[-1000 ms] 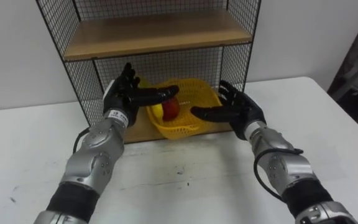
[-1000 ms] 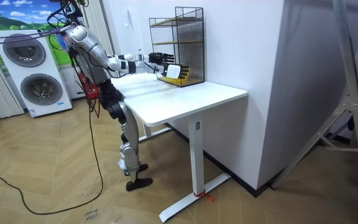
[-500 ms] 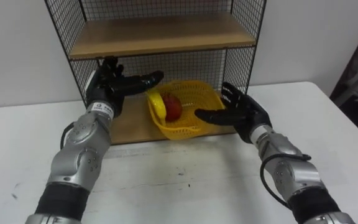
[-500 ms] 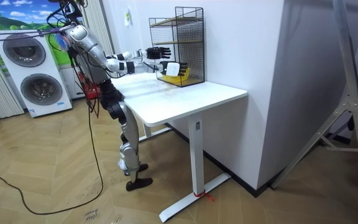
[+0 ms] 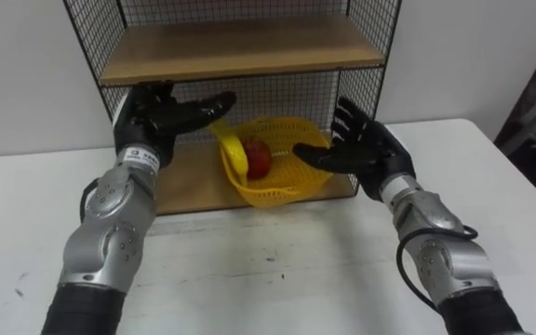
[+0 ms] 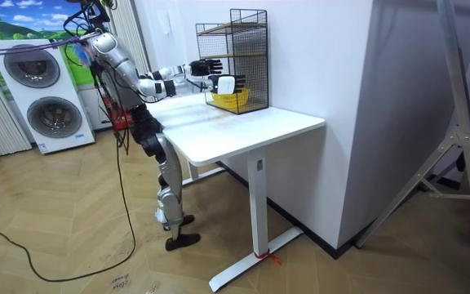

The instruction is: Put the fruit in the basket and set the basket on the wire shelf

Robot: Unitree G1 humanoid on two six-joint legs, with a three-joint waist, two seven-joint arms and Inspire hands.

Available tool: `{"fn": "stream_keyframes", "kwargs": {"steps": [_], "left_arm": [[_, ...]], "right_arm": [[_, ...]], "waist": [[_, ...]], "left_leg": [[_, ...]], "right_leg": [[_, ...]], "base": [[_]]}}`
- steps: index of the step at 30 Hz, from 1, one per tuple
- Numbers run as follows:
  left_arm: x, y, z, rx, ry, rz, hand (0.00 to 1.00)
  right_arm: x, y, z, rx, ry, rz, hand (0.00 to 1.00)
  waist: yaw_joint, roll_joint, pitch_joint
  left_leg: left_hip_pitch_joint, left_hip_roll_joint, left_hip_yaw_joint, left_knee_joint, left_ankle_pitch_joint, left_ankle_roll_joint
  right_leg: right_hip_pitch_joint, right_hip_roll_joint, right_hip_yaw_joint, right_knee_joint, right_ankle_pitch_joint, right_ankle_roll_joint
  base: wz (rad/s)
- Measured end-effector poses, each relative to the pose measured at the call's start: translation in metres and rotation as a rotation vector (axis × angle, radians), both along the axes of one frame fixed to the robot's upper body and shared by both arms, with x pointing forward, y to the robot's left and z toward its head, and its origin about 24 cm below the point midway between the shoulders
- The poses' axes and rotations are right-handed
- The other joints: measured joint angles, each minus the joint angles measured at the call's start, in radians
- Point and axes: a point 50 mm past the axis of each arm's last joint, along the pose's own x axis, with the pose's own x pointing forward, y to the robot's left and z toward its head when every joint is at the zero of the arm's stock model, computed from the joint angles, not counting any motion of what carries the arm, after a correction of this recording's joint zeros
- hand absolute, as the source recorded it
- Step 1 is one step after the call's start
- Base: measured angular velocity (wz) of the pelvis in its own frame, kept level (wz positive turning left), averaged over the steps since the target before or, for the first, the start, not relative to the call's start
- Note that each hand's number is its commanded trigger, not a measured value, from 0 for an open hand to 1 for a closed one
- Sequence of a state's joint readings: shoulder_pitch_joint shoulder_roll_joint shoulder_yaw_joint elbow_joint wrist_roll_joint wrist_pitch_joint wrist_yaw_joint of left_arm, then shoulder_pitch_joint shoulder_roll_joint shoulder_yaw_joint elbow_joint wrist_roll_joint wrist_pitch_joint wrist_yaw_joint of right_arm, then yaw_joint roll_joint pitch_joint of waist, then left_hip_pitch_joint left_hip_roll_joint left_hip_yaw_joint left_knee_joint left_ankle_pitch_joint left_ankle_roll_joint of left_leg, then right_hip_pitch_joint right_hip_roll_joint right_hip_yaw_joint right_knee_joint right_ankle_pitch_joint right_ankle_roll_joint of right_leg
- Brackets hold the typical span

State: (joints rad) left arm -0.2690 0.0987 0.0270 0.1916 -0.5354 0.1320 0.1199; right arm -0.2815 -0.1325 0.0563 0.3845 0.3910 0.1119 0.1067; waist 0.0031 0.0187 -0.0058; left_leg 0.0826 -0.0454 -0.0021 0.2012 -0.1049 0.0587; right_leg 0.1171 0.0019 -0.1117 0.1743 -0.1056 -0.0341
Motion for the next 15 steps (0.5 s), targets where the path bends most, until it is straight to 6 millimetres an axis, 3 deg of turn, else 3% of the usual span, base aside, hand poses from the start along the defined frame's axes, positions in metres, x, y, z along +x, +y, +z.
{"fn": "stream_keyframes", "kwargs": {"steps": [5,7,15], "left_arm": [[-0.007,0.002,-0.002,0.024,-0.01,0.003,0.0],[-0.01,0.001,-0.002,0.031,-0.014,-0.01,0.0],[-0.024,-0.001,-0.018,0.036,0.03,-0.049,0.0]], "right_arm": [[-0.003,-0.005,0.01,-0.026,-0.047,0.004,0.0],[-0.008,-0.005,0.015,-0.024,-0.077,0.007,0.0],[-0.026,-0.007,0.023,-0.026,-0.13,0.018,0.0]], "waist": [[0.0,-0.012,0.004],[0.004,-0.024,0.0096],[0.009,-0.032,0.0082]], "left_leg": [[-0.001,0.0,-0.002,0.0,0.0,0.0],[-0.003,-0.001,-0.002,-0.002,0.0,-0.001],[-0.001,0.0,-0.001,-0.002,0.0,0.0]], "right_leg": [[0.002,0.001,0.003,0.0,-0.003,-0.001],[-0.002,0.001,0.003,0.0,-0.002,0.001],[-0.001,0.001,0.004,-0.001,-0.006,-0.004]], "base": [[0.0],[0.0],[0.0]]}}
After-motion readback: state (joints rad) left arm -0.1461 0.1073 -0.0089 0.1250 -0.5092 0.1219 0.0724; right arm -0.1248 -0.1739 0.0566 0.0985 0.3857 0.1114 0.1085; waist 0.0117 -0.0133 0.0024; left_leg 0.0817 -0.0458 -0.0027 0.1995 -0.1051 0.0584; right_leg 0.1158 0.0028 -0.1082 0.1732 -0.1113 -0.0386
